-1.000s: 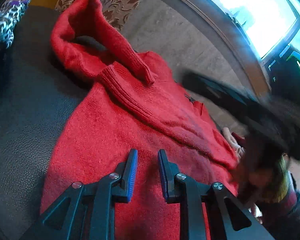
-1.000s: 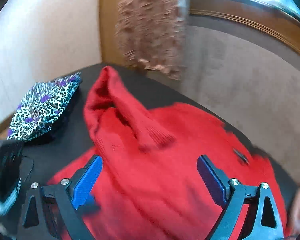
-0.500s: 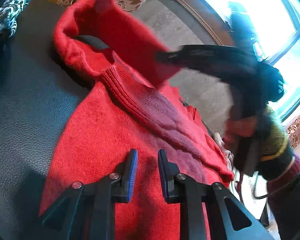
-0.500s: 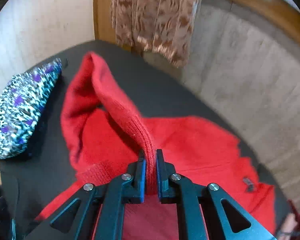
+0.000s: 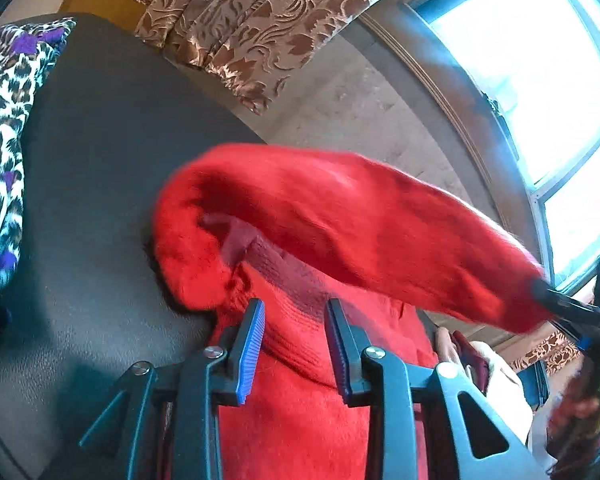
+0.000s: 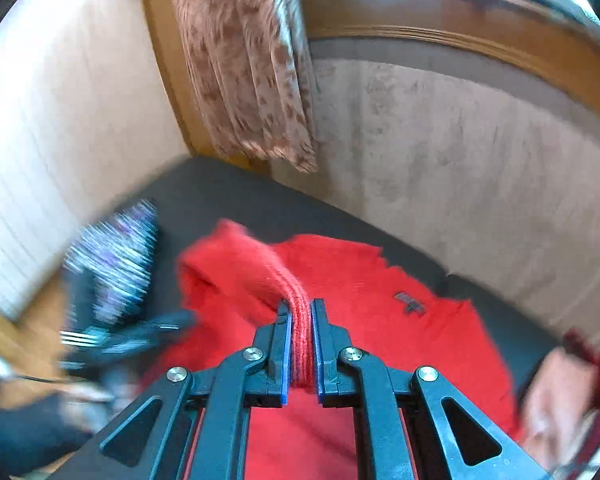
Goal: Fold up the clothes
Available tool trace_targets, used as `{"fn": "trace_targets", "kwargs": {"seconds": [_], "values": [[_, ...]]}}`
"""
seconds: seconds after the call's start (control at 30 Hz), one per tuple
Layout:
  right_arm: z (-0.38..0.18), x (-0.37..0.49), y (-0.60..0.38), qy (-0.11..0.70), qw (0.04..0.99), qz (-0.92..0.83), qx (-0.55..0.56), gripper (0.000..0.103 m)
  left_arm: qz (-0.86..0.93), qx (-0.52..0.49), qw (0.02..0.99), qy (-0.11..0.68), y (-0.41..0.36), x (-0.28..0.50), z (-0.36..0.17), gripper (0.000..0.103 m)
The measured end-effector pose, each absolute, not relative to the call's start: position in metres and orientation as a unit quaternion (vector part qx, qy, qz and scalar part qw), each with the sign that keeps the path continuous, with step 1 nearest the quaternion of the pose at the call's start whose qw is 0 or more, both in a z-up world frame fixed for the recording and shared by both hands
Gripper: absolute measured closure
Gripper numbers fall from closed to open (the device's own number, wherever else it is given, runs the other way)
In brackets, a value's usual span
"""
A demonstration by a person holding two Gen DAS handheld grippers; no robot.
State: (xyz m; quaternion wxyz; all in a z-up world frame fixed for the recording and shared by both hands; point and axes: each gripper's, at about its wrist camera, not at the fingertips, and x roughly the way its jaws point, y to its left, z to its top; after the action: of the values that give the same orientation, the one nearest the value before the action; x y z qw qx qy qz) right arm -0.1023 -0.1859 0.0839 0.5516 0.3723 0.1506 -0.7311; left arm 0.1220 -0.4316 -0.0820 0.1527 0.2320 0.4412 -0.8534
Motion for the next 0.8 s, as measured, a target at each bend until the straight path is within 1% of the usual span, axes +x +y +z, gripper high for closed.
{"fn": "trace_targets", "kwargs": {"seconds": [0.03, 0.13, 0.27, 0.3, 0.4, 0.43, 0.47, 0.5, 0.53, 0.57, 0.6, 0.7, 0.77, 0.8], "values": [[0.093, -0.103, -0.172, 0.114, 0.571, -0.720, 0.379, 0.094, -0.854, 0.235, 0.151, 0.440, -0.431, 0.123, -0.082, 0.073], [0.100, -0.118, -0.140, 0.059, 0.569, -0.722, 0.389, 0.094, -0.854, 0.243, 0.146, 0.436, -0.431, 0.126, -0.084, 0.073], [0.061, -0.169, -0.095, -0.011, 0.496, -0.749, 0.440, 0.094, -0.852, 0.254, 0.137, 0.438, -0.429, 0.128, -0.088, 0.073], [0.049, -0.181, -0.085, -0.018, 0.472, -0.755, 0.454, 0.089, -0.850, 0.256, 0.135, 0.441, -0.429, 0.127, -0.090, 0.073], [0.000, -0.199, -0.065, -0.039, 0.434, -0.751, 0.496, 0.089, -0.847, 0.260, 0.141, 0.442, -0.430, 0.125, -0.096, 0.073], [-0.012, -0.195, -0.060, -0.048, 0.440, -0.744, 0.500, 0.089, -0.847, 0.264, 0.145, 0.437, -0.430, 0.124, -0.099, 0.073], [-0.019, -0.189, -0.056, -0.056, 0.449, -0.738, 0.501, 0.086, -0.847, 0.270, 0.149, 0.432, -0.428, 0.124, -0.103, 0.073], [-0.025, -0.183, -0.053, -0.066, 0.459, -0.729, 0.503, 0.073, -0.846, 0.275, 0.150, 0.431, -0.425, 0.126, -0.106, 0.073], [-0.036, -0.173, -0.053, -0.071, 0.467, -0.721, 0.507, 0.063, -0.845, 0.278, 0.150, 0.431, -0.423, 0.126, -0.111, 0.074], [-0.041, -0.164, -0.052, -0.064, 0.469, -0.723, 0.504, 0.046, -0.848, 0.274, 0.151, 0.428, -0.420, 0.129, -0.113, 0.073], [-0.046, -0.156, -0.052, -0.057, 0.471, -0.725, 0.500, 0.042, -0.852, 0.269, 0.155, 0.422, -0.417, 0.130, -0.113, 0.072], [-0.059, -0.136, -0.061, -0.041, 0.480, -0.733, 0.480, 0.042, -0.856, 0.274, 0.159, 0.409, -0.413, 0.131, -0.114, 0.072], [-0.065, -0.127, -0.067, -0.030, 0.483, -0.739, 0.468, 0.042, -0.855, 0.270, 0.155, 0.415, -0.415, 0.132, -0.117, 0.072], [-0.069, -0.126, -0.072, -0.024, 0.480, -0.742, 0.468, 0.040, -0.854, 0.267, 0.153, 0.419, -0.416, 0.134, -0.118, 0.072]]}}
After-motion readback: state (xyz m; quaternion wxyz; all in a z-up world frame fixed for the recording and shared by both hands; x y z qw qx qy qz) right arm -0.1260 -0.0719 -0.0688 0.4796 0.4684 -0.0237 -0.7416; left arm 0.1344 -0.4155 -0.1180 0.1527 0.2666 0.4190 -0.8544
